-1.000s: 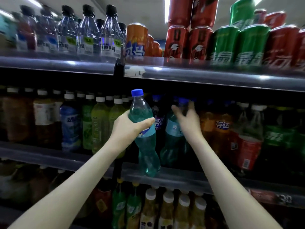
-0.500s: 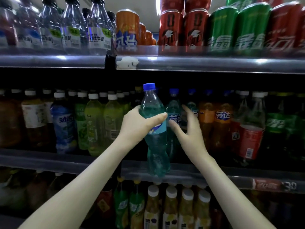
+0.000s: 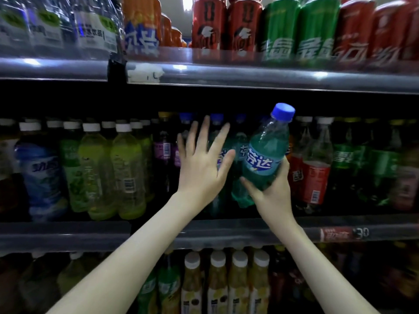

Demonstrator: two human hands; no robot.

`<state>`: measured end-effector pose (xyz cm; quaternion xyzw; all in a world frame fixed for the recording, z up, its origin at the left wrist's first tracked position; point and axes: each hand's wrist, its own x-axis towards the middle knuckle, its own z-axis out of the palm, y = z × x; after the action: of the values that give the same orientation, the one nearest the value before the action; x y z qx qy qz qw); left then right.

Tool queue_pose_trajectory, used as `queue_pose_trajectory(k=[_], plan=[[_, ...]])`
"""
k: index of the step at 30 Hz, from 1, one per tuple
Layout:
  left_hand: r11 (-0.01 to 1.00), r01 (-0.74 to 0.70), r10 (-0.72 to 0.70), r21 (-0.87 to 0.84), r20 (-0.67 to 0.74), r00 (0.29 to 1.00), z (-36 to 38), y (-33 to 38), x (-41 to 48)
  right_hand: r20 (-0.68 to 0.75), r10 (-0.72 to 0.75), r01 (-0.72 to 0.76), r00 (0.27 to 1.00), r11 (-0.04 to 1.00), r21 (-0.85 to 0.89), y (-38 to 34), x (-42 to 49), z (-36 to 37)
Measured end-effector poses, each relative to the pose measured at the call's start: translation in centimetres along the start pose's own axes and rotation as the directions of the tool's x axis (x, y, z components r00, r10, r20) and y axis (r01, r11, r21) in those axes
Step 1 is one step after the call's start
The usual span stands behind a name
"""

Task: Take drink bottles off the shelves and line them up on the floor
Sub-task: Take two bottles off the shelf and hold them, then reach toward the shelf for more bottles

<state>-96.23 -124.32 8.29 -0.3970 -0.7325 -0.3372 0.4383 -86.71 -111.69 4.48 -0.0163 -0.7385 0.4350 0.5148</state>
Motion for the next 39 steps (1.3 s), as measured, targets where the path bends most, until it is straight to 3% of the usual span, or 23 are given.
queue_pose_trajectory(k=[5, 13, 17, 18, 20, 22, 24, 27, 29, 31, 33, 35, 39], plan=[[0.951, -0.033, -0.022, 0.307, 0.176, 0.984, 3.6, -3.2, -1.6, 0.021, 0.086, -0.083, 0.996, 0.989, -0.126, 2.5, 1.3, 0.6], [0.938, -0.086, 0.062, 0.337, 0.082, 0.995, 4.7, -4.1, -1.5, 0.099, 0.151, -0.121, 0.984, 0.958, -0.260, 4.3, 2.4, 2.9], [0.927, -0.119, 0.079, 0.355, 0.127, 0.989, 4.4, -4.0, -2.0, 0.068, 0.190, -0.155, 0.979, 0.924, -0.349, 3.5, 1.0, 3.2], [0.918, -0.158, 0.112, 0.364, 0.144, 0.983, 4.1, -4.1, -2.4, 0.026, 0.153, -0.126, 0.988, 0.892, -0.434, 3.0, 0.0, 3.3], [0.907, -0.244, 0.203, 0.344, 0.150, 0.968, 3.2, -4.9, -3.6, -0.018, -0.078, 0.054, 0.997, 0.825, -0.563, 1.9, -2.8, 3.9], [0.942, -0.238, 0.218, 0.238, 0.110, 0.970, 1.4, -6.0, -5.7, 0.028, -0.263, 0.239, 0.964, 0.823, -0.516, 0.9, -6.0, 5.6], [0.972, -0.188, 0.180, 0.144, 0.070, 0.981, -1.1, -7.2, -8.7, 0.116, -0.295, 0.316, 0.949, 0.861, -0.398, 0.3, -9.2, 8.0], [0.983, -0.076, 0.057, 0.166, 0.114, 0.992, -5.6, -9.7, -15.0, 0.265, -0.246, 0.303, 0.932, 0.932, -0.200, -0.3, -13.7, 12.7], [0.973, 0.051, -0.090, 0.224, 0.165, 0.982, -9.1, -11.7, -20.2, 0.402, -0.160, 0.211, 0.902, 0.973, -0.088, -0.8, -17.1, 16.4], [0.933, 0.222, -0.291, 0.282, 0.233, 0.928, -13.0, -14.0, -26.0, 0.583, -0.069, 0.125, 0.810, 0.990, -0.057, -1.5, -21.0, 20.4], [0.843, 0.395, -0.503, 0.365, 0.276, 0.819, -17.0, -16.1, -31.7, 0.760, -0.002, 0.068, 0.650, 0.996, -0.055, -2.5, -25.3, 24.2], [0.726, 0.517, -0.667, 0.452, 0.285, 0.688, -21.2, -17.9, -36.8, 0.882, 0.024, 0.040, 0.471, 0.998, -0.048, -3.5, -29.4, 27.8], [0.425, 0.654, -0.902, 0.626, 0.237, 0.360, -30.2, -21.1, -45.2, 0.968, 0.034, 0.078, 0.250, 0.995, -0.055, -6.3, -36.1, 35.8]])
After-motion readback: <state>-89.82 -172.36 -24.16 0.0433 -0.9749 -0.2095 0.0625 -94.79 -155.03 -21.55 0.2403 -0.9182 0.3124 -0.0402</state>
